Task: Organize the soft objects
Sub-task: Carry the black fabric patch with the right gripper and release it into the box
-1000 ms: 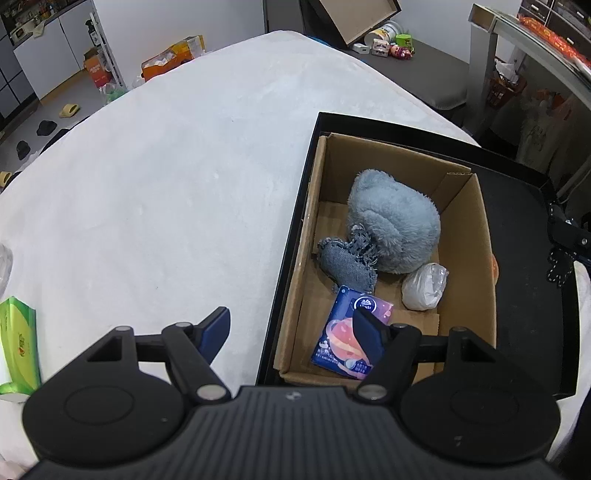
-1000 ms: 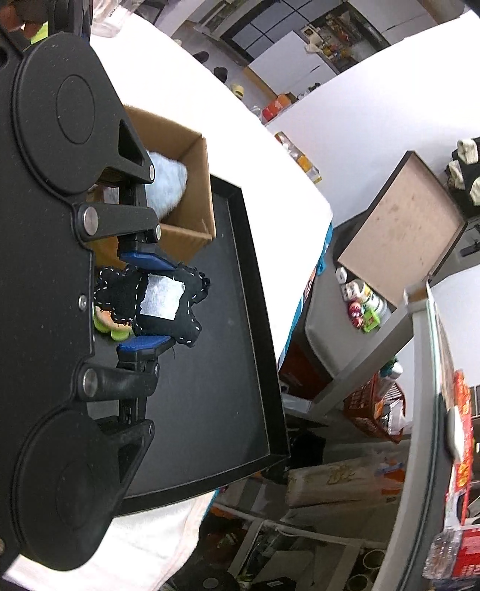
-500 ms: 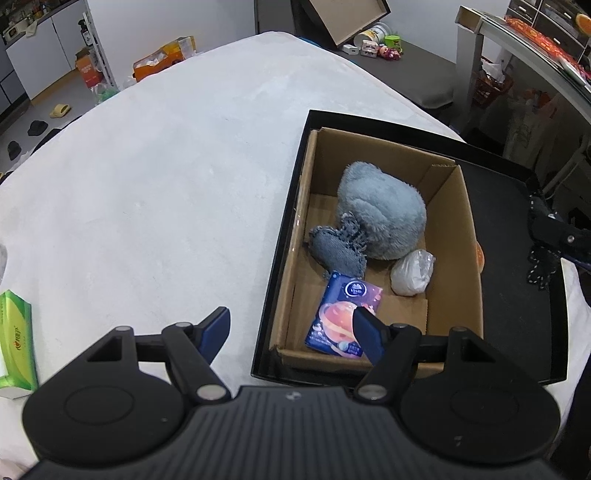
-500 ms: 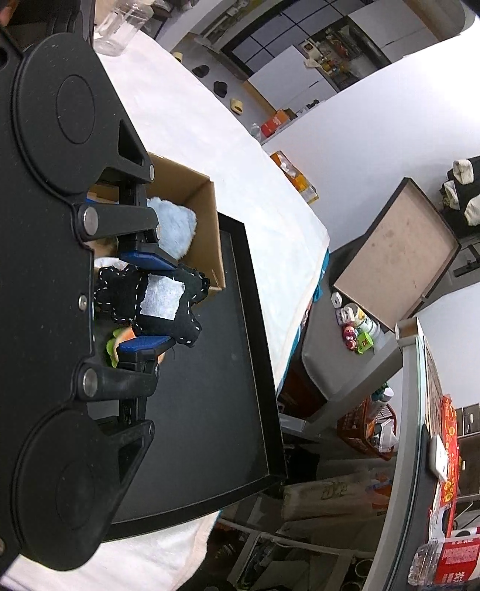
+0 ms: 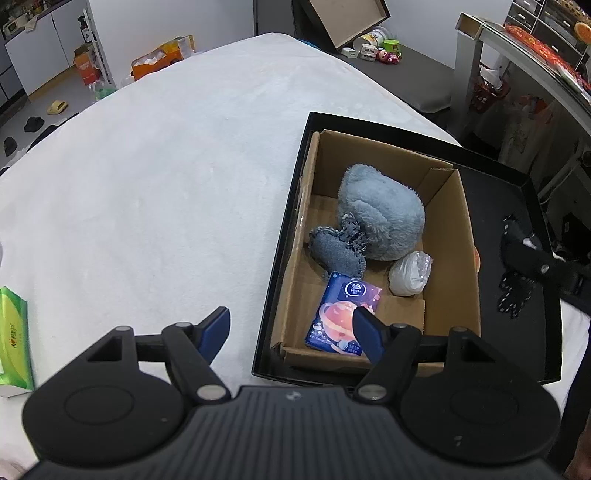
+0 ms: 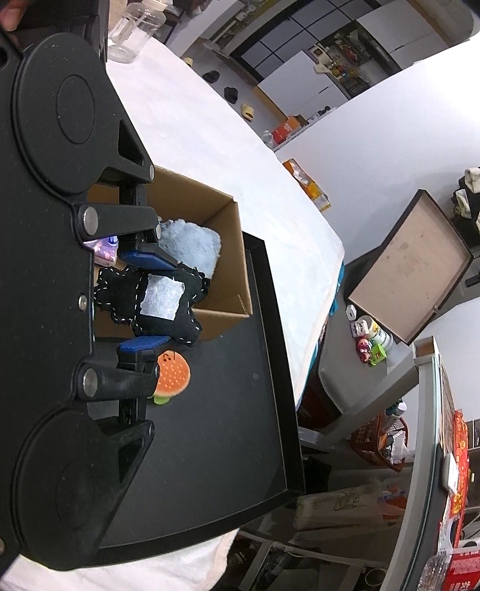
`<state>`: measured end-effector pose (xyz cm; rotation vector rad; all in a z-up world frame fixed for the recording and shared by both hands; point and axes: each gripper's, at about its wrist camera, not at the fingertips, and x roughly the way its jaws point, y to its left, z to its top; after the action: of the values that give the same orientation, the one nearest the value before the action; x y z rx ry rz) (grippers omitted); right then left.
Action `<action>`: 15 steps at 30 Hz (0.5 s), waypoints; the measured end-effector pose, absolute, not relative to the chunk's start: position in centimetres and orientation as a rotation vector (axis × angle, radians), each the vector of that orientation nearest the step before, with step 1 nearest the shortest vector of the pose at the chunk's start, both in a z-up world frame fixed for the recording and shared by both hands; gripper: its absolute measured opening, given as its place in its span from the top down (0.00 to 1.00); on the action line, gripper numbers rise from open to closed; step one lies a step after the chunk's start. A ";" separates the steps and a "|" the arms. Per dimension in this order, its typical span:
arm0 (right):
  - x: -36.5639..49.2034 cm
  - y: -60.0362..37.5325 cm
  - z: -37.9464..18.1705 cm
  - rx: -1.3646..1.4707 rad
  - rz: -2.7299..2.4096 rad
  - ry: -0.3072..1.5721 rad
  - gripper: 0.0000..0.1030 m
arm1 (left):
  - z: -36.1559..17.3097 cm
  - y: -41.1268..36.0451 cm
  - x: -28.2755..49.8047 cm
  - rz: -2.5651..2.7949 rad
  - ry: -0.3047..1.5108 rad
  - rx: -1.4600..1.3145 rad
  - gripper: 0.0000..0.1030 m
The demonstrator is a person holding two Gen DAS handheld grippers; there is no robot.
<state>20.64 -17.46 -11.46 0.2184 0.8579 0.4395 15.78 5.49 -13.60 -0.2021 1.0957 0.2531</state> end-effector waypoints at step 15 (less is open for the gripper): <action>19.9 -15.0 -12.7 0.156 0.475 0.915 0.64 | -14.7 6.1 15.8 0.240 1.097 -0.224 0.31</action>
<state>19.91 -15.02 -12.65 0.1560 0.9152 0.4749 15.76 6.07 -14.73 -0.2243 1.0972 0.2402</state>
